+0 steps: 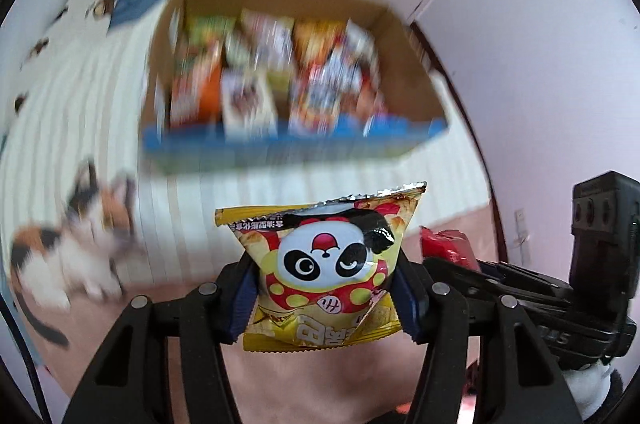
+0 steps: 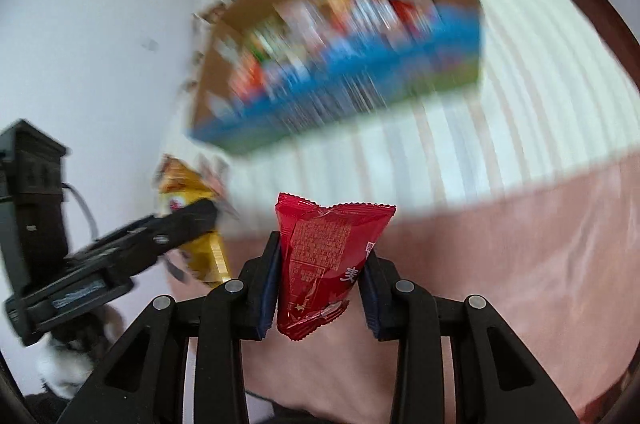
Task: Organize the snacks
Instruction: 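Carry both packs into the cardboard box and open both tools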
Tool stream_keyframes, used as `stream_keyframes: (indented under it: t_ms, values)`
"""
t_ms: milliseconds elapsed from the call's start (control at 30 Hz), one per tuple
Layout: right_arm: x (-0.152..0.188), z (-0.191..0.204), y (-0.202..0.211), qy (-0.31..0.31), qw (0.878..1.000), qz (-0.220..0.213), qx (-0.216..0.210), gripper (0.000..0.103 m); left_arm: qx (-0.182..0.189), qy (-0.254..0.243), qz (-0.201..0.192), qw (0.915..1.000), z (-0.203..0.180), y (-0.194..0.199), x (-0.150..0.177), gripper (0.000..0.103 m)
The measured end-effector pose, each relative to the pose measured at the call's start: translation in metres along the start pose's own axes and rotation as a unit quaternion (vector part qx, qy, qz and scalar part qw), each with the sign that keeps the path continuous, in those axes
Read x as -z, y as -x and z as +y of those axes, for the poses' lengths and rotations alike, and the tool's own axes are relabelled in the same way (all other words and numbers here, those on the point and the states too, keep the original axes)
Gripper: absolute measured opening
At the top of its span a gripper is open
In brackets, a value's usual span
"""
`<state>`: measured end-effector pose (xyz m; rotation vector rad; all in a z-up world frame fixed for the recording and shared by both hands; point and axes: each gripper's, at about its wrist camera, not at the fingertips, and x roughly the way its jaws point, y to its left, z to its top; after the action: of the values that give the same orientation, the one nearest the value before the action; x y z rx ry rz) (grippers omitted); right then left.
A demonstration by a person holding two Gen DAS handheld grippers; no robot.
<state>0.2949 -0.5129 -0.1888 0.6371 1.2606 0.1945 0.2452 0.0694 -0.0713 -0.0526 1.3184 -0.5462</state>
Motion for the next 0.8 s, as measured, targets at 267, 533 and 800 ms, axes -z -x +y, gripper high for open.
stream_keyframes:
  t_ms: [267, 533, 800]
  values:
    - [-0.116, 0.026, 0.012, 0.055, 0.995, -0.061, 0.053, 0.037, -0.109, -0.022, 0.011, 0.9937, 0.017, -0.023, -0.09, 0.057]
    - [-0.174, -0.021, -0.047, 0.05, 0.992, 0.016, 0.115, 0.046, -0.147, 0.032, 0.073, 0.9859, 0.065, -0.077, -0.103, 0.061]
    - [-0.176, -0.023, -0.062, 0.075, 0.984, 0.025, 0.161, 0.095, -0.157, 0.032, 0.054, 0.9856, 0.053, -0.081, -0.103, 0.098]
